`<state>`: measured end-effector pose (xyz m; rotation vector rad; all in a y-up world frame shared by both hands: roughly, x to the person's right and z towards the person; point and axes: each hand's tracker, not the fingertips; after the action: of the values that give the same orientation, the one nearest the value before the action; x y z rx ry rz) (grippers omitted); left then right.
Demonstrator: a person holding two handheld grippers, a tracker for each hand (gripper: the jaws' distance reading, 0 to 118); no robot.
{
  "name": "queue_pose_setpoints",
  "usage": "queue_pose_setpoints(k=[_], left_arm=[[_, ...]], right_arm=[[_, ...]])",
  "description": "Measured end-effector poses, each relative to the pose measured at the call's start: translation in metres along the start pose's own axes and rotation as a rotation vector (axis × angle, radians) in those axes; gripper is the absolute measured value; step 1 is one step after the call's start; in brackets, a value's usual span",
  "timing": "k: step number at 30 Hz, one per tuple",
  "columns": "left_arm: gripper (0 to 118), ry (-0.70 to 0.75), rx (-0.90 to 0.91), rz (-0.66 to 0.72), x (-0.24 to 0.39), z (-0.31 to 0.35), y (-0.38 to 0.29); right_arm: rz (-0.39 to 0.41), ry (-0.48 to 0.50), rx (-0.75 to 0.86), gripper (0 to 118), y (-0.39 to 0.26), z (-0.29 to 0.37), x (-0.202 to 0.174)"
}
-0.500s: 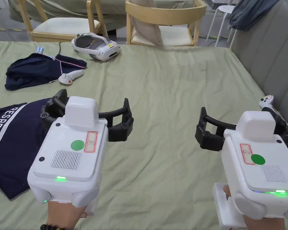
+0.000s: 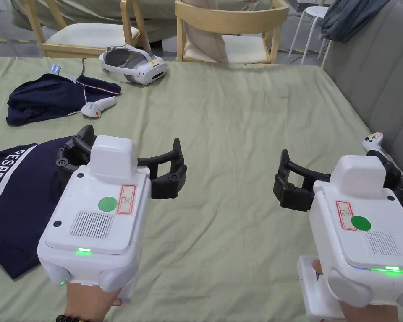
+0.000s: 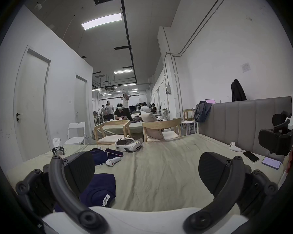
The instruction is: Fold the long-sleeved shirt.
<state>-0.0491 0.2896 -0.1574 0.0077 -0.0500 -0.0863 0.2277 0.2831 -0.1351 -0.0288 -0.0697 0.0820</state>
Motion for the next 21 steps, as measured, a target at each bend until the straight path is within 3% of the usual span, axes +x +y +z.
queue_pose_setpoints(k=[21], left_arm=[[111, 0.014, -0.005, 0.017, -0.0028, 0.0008, -0.0031]], right_arm=[[0.003, -0.002, -0.002, 118, -0.0018, 0.0004, -0.0009]])
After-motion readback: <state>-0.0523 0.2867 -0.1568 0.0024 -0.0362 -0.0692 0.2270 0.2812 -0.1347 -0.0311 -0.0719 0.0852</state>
